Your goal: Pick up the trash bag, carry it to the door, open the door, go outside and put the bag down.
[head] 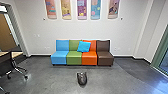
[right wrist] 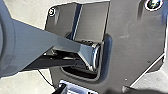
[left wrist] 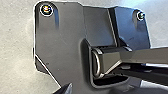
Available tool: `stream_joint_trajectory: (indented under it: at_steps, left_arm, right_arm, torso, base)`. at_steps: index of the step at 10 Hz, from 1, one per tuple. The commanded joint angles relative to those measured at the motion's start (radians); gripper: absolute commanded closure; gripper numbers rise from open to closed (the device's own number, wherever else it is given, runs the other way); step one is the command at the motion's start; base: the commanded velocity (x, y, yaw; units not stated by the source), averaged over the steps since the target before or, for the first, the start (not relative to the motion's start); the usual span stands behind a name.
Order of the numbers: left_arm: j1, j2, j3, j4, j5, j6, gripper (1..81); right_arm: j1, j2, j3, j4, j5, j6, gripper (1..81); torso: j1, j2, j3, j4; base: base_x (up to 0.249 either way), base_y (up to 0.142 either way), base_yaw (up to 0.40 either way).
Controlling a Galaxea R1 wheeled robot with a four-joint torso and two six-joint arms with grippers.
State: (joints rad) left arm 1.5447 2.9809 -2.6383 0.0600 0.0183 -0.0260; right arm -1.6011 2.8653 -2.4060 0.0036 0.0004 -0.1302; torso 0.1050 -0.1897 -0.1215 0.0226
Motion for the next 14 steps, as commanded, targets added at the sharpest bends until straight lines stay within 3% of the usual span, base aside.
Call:
stream_joint_trajectory:
  at_steps: [1, 10, 14]
  left_arm:
    - [-0.036, -0.003, 0.003, 0.007, 0.058, 0.004, 1.0]
    - [-0.033, -0.005, 0.003, 0.004, 0.058, 0.004, 1.0]
    - [-0.033, -0.005, 0.004, 0.003, 0.058, 0.004, 1.0]
  right_arm:
    - [0.039, -0.007, 0.009, -0.005, -0.062, -0.003, 1.0]
    - [0.039, -0.007, 0.001, -0.005, -0.06, -0.003, 1.0]
    - [0.039, -0.005, 0.001, -0.005, -0.062, -0.003, 1.0]
  torso:
    - [0.0, 0.0, 0.0, 0.0]
    - [0.0, 0.0, 0.0, 0.0]
    - [0.0, 0.0, 0.0, 0.0]
  base:
    - [0.145, 0.061, 0.0]
    - [0.139, 0.065, 0.0]
    - [0.137, 0.0, 0.0]
